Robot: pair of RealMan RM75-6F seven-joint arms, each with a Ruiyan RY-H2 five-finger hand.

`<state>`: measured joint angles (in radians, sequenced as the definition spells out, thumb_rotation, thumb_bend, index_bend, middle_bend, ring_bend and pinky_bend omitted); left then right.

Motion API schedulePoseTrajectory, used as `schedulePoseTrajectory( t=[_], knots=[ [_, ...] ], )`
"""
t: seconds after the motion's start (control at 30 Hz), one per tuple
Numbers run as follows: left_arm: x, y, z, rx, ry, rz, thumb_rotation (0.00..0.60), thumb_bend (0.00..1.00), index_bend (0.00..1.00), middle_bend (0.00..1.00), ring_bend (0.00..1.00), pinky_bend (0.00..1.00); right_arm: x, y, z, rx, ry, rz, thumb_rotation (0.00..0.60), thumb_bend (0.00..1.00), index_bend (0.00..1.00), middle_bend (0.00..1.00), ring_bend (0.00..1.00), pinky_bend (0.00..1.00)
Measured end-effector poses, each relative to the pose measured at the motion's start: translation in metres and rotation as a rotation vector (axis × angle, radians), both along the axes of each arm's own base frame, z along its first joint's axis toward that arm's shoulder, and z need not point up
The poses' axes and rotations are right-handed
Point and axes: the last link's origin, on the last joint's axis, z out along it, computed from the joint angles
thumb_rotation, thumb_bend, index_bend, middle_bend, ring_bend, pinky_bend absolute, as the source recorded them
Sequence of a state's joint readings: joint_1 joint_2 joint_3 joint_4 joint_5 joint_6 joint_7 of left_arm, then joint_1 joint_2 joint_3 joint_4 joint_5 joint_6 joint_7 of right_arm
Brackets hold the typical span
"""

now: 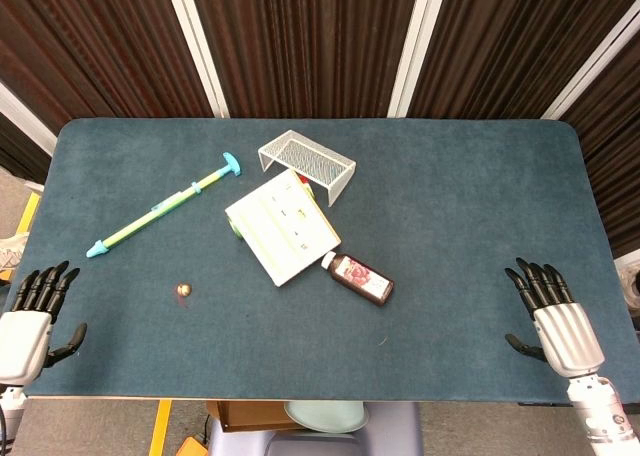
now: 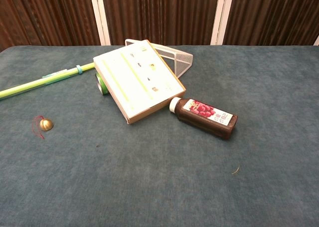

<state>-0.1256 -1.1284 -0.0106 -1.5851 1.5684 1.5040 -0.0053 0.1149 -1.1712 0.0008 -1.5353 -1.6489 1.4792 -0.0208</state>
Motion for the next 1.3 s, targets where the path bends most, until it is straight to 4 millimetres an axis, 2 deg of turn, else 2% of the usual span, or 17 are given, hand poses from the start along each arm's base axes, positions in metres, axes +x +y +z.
schedulePoseTrajectory(
  t=[0.2,0.23,0.3,0.37,0.43,0.47,0.5,0.57,0.6,0.67,0.87,1.07,1.3],
  knots=[
    [-0.003,0.007,-0.024,-0.087,0.0,0.011,0.6,0.4,0.0,0.0,0.0,0.05,-0.001,0.001,-0.001,0.016,-0.006,-0.008,0.6,0.25,0.0,0.0,0.0,0.0],
    [-0.001,0.008,-0.029,-0.095,-0.008,0.006,0.6,0.4,0.01,0.0,0.0,0.07,0.0,0.001,-0.001,0.016,-0.009,-0.004,0.6,0.25,0.0,0.0,0.0,0.0],
    [0.003,0.012,-0.042,-0.106,-0.022,-0.015,0.6,0.4,0.04,0.06,0.06,0.26,0.002,0.003,0.002,0.008,-0.016,0.009,0.6,0.25,0.0,0.0,0.0,0.0],
    [0.006,0.015,-0.051,-0.109,-0.022,-0.035,0.6,0.4,0.11,0.22,0.23,0.47,0.003,0.005,0.004,-0.002,-0.024,0.018,0.6,0.25,0.0,0.0,0.0,0.0],
    [0.011,0.021,-0.064,-0.108,-0.017,-0.063,0.6,0.4,0.21,0.51,0.49,0.71,0.003,0.005,0.005,-0.003,-0.032,0.021,0.6,0.25,0.0,0.0,0.0,0.0],
    [0.014,0.024,-0.07,-0.106,-0.015,-0.074,0.6,0.4,0.24,0.62,0.59,0.8,0.003,0.005,0.005,-0.001,-0.034,0.023,0.6,0.25,0.0,0.0,0.0,0.0],
    [0.017,0.029,-0.078,-0.106,-0.01,-0.087,0.6,0.4,0.29,0.78,0.74,0.92,0.004,0.005,0.004,0.004,-0.035,0.026,0.6,0.25,0.0,0.0,0.0,0.0],
    [0.021,0.037,-0.089,-0.111,0.005,-0.101,0.6,0.4,0.34,0.94,0.9,1.0,0.004,0.006,0.003,0.014,-0.034,0.032,0.6,0.25,0.0,0.0,0.0,0.0],
    [0.023,0.043,-0.095,-0.119,0.018,-0.106,0.6,0.4,0.36,0.98,0.96,1.0,0.005,0.006,0.002,0.02,-0.033,0.037,0.6,0.25,0.0,0.0,0.0,0.0],
    [0.025,0.052,-0.103,-0.127,0.041,-0.106,0.6,0.4,0.4,1.0,1.0,1.0,0.006,0.005,0.0,0.03,-0.034,0.047,0.6,0.25,0.0,0.0,0.0,0.0],
    [0.033,0.084,-0.128,-0.155,0.055,-0.072,0.6,0.4,0.42,1.0,1.0,1.0,0.005,0.003,-0.003,0.042,-0.056,0.051,0.6,0.26,0.0,0.0,0.0,0.0],
    [0.037,0.097,-0.143,-0.161,0.085,-0.09,0.6,0.4,0.43,1.0,1.0,1.0,0.006,0.003,-0.002,0.051,-0.089,0.056,0.6,0.25,0.0,0.0,0.0,0.0],
    [0.029,0.105,-0.155,-0.157,0.148,-0.074,0.6,0.4,0.49,1.0,1.0,1.0,0.005,0.004,0.001,0.044,-0.096,0.059,0.6,0.25,0.0,0.0,0.0,0.0]
  ],
)
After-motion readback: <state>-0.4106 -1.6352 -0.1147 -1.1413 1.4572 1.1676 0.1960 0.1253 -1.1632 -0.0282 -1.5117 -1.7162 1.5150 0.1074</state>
